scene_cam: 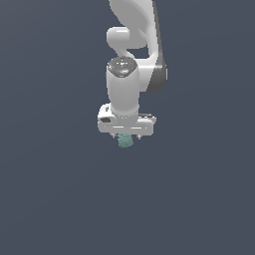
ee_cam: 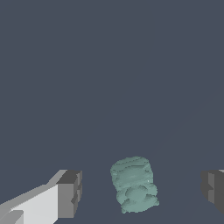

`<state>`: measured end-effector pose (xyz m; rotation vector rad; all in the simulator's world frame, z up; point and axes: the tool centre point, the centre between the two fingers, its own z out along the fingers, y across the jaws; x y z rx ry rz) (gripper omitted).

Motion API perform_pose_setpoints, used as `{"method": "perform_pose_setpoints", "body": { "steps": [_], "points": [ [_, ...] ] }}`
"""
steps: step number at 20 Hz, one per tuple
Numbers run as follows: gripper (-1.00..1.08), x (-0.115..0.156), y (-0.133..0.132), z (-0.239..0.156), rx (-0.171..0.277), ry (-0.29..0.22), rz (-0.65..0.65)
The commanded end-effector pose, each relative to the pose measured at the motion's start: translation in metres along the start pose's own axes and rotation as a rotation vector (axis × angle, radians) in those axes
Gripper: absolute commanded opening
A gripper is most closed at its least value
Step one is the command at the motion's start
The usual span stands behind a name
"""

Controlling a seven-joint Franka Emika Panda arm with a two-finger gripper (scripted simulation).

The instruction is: Pick up the object and move it to a goal position.

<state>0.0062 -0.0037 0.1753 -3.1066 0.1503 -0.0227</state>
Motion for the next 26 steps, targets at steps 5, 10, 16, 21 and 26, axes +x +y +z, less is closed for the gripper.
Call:
{"method": "perform_pose_setpoints", "body": {
  "steps": [5, 10, 16, 21, 26],
  "points": [
    [1.00, 0.002, 0.011, -0.002, -0.009, 0.008, 0.013],
    [1.00, 0.005, 0.033, -0.009, -0.026, 0.023, 0.043],
    [1.00, 0.002, 0.031, -0.005, -0.026, 0.021, 0.029],
    [1.00, -0.009, 0.029, 0.010, -0.028, 0.015, -0.015],
    [1.00, -0.031, 0.026, 0.035, -0.030, 0.005, -0.091]
  ]
}}
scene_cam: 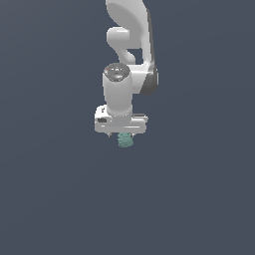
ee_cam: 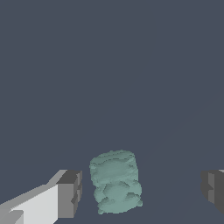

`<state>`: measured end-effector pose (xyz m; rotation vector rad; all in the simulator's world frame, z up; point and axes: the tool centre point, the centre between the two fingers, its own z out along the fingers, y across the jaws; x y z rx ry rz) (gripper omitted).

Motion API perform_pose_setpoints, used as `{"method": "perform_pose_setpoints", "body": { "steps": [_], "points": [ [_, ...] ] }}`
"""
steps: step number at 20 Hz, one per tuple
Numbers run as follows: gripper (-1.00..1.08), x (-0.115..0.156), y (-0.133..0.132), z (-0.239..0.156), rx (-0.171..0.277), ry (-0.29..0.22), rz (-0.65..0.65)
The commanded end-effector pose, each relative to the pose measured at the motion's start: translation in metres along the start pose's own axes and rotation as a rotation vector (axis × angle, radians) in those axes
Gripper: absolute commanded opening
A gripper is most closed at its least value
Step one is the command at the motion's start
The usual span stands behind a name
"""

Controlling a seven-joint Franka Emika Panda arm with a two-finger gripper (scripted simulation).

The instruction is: Pick up the object and move it to a goal position.

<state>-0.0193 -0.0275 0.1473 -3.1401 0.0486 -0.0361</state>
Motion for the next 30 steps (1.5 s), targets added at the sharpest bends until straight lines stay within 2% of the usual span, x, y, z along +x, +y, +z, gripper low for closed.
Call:
{"method": "perform_pose_setpoints", "body": {
  "steps": [1, 7, 12, 21, 30],
  "points": [
    [1.00, -0.013, -0.003, 0.014, -0.001, -0.006, -0.045],
    [1.00, -0.042, -0.010, 0.041, 0.000, -0.017, -0.140],
    [1.00, -0.056, -0.013, 0.052, 0.001, -0.022, -0.184],
    [1.00, -0.059, -0.014, 0.060, 0.001, -0.023, -0.191],
    [1.00, -0.062, -0.014, 0.098, 0.001, -0.023, -0.194]
  ]
}}
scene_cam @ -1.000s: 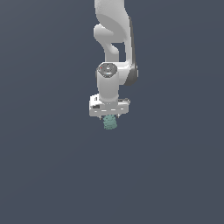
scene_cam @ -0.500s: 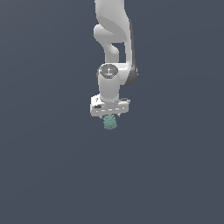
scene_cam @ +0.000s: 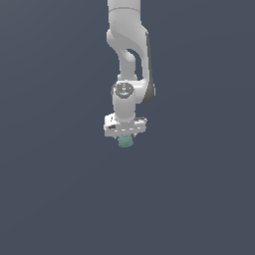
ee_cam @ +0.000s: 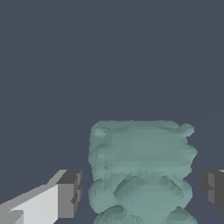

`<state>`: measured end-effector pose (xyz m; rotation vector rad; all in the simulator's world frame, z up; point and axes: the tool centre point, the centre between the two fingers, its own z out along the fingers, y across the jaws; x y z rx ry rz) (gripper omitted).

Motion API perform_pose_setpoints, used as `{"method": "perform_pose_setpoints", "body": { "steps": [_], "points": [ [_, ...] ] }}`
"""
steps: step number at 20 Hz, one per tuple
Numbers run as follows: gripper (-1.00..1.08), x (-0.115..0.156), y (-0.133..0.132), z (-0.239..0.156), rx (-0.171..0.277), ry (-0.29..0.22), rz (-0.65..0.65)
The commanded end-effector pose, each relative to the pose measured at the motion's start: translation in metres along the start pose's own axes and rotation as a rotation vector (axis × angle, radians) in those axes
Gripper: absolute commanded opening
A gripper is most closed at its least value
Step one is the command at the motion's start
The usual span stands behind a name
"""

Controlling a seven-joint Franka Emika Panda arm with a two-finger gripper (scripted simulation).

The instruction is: Pick up the object and move it to a goal position.

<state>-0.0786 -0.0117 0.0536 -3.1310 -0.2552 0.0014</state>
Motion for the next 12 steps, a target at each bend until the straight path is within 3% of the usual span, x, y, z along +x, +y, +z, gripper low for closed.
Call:
{"method": "perform_pose_setpoints", "body": {
  "steps": [1, 5, 6, 12],
  "points": [
    [1.00, 0.0002, -0.0001, 0.0085, 0.000, 0.001, -0.001],
    [1.00, 0.0005, 0.0002, 0.0130, 0.000, 0.001, -0.001],
    [-1.00, 0.0005, 0.0002, 0.0130, 0.000, 0.001, -0.001],
    [-1.00, 0.0005, 0.0002, 0.0130, 0.000, 0.001, -0.001]
  ]
}}
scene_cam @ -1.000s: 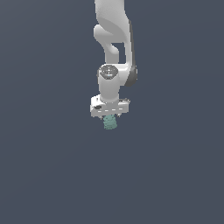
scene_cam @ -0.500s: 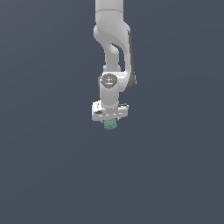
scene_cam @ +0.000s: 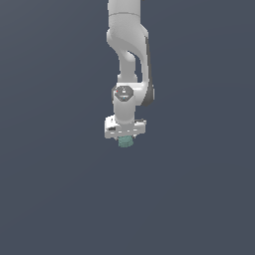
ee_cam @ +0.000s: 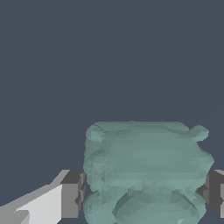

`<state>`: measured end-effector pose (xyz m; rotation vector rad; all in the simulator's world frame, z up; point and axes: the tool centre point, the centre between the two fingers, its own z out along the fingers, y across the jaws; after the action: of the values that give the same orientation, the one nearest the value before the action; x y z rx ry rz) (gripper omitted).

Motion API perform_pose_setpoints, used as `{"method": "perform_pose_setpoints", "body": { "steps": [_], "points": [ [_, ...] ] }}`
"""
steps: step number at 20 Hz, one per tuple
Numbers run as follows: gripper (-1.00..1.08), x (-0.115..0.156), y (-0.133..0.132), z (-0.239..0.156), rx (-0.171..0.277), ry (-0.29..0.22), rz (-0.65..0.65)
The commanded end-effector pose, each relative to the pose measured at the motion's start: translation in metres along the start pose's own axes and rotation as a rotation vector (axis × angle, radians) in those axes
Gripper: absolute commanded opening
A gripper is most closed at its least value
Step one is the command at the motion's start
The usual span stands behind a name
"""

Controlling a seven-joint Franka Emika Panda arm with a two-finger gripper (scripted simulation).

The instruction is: Pick up the object and move it to a goal position.

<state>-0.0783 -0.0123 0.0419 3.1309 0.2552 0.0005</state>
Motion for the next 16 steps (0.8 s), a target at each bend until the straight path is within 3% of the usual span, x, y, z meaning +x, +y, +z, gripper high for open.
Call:
{"method": "perform_pose_setpoints", "body": {
  "steps": [1, 9, 16],
  "points": [
    [-1.00, 0.000, -0.001, 0.001, 0.000, 0.000, -0.001],
    [-1.00, 0.003, -0.003, -0.006, 0.000, 0.000, 0.000],
    [-1.00, 0.019, -0.016, -0.037, 0.000, 0.000, 0.000]
  ]
}}
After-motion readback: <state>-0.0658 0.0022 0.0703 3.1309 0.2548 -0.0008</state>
